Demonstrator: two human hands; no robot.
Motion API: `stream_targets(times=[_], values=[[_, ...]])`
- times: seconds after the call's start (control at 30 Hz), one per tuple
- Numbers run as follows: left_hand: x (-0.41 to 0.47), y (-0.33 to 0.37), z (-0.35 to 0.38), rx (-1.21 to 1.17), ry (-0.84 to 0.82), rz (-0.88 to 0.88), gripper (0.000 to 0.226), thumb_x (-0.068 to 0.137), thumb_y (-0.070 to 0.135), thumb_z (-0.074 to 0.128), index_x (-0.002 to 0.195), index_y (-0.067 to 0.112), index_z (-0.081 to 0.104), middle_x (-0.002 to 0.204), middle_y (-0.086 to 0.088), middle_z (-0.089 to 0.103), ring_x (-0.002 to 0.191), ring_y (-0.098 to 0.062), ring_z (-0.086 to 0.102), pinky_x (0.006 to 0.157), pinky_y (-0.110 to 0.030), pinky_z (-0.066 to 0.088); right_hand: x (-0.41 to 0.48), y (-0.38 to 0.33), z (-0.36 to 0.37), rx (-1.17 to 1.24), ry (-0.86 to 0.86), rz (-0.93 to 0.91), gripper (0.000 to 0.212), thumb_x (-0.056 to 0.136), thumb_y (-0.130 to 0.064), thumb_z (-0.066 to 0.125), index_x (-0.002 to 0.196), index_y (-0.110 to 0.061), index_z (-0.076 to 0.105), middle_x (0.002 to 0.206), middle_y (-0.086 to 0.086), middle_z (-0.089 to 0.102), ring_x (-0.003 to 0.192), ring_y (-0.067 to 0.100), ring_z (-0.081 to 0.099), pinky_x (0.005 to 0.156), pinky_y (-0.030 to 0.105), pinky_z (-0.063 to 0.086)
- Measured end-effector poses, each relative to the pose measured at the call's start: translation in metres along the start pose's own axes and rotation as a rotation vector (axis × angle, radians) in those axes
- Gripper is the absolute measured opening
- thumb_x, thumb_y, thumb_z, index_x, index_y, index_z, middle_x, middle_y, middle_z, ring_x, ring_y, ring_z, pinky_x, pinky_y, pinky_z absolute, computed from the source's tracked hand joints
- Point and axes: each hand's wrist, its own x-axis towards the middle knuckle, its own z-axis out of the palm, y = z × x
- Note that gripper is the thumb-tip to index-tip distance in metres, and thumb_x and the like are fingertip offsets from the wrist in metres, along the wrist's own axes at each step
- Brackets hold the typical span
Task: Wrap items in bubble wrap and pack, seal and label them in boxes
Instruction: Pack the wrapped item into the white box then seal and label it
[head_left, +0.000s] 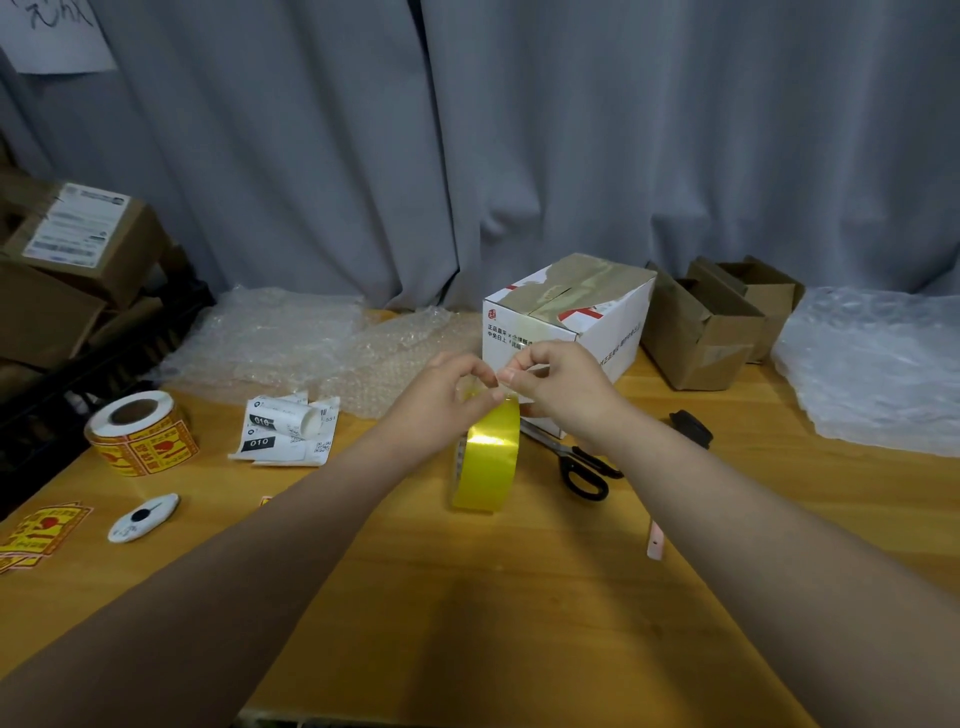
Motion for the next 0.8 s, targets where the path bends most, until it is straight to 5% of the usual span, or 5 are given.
stream_targets(times=[0.13, 0.27, 0.4, 0.57, 0.8], values=[[-0.002, 0.005, -0.004, -0.035, -0.015, -0.149, 0.030, 0.088, 0.027, 0.065, 0.114, 0.020, 0.051, 0.124, -0.005, 0.049, 0.106, -0.020, 0.053, 0.083, -0.025, 0.042, 0.010, 0.006, 0.002, -0.021, 0.117, -0.105, 0.009, 0.088, -0.028, 0.066, 0.088, -0.026, 0.057, 0.102, -0.001, 0.059, 0.093, 0.023, 0.060, 0.083, 0.047, 0.054], [-0.004, 0.011, -0.008, 0.322, -0.105, -0.045, 0.068, 0.089, 0.018, 0.061, 0.145, 0.021, 0.022, 0.136, -0.005, 0.033, 0.105, -0.026, 0.054, 0.081, -0.023, 0.038, 0.032, 0.007, -0.012, -0.665, 0.382, -0.379, 0.026, 0.093, -0.030, 0.056, 0.112, -0.012, 0.056, 0.114, 0.007, 0.054, 0.107, 0.025, 0.049, 0.094, 0.035, 0.037], [-0.006, -0.003, 0.003, 0.727, -0.270, 0.018, 0.062, 0.091, 0.009, 0.050, 0.145, 0.018, 0.020, 0.130, -0.012, 0.032, 0.067, -0.022, 0.053, 0.052, -0.029, 0.039, 0.063, 0.005, -0.017, -1.055, 0.285, -0.250, 0.052, 0.099, -0.042, 0.040, 0.140, -0.011, 0.037, 0.137, 0.012, 0.044, 0.129, 0.030, 0.038, 0.110, 0.038, 0.021], [0.000, -0.013, 0.015, 0.779, -0.431, -0.023, 0.049, 0.093, 0.024, 0.054, 0.136, 0.014, 0.034, 0.133, -0.013, 0.035, 0.098, -0.032, 0.057, 0.077, -0.037, 0.047, 0.083, 0.012, 0.002, -1.436, 0.223, -0.127, 0.070, 0.097, -0.052, 0.036, 0.144, 0.000, 0.025, 0.141, 0.029, 0.039, 0.127, 0.042, 0.040, 0.102, 0.046, 0.035], [0.058, 0.000, -0.003, 0.511, 0.069, 0.276, 0.041, 0.097, 0.035, 0.046, 0.131, 0.013, 0.050, 0.125, -0.004, 0.046, 0.116, -0.022, 0.045, 0.099, -0.036, 0.039, 0.082, 0.025, -0.025, -1.412, 0.133, -0.352, 0.053, 0.090, -0.042, 0.057, 0.129, -0.010, 0.042, 0.134, 0.014, 0.050, 0.121, 0.031, 0.048, 0.098, 0.037, 0.037]])
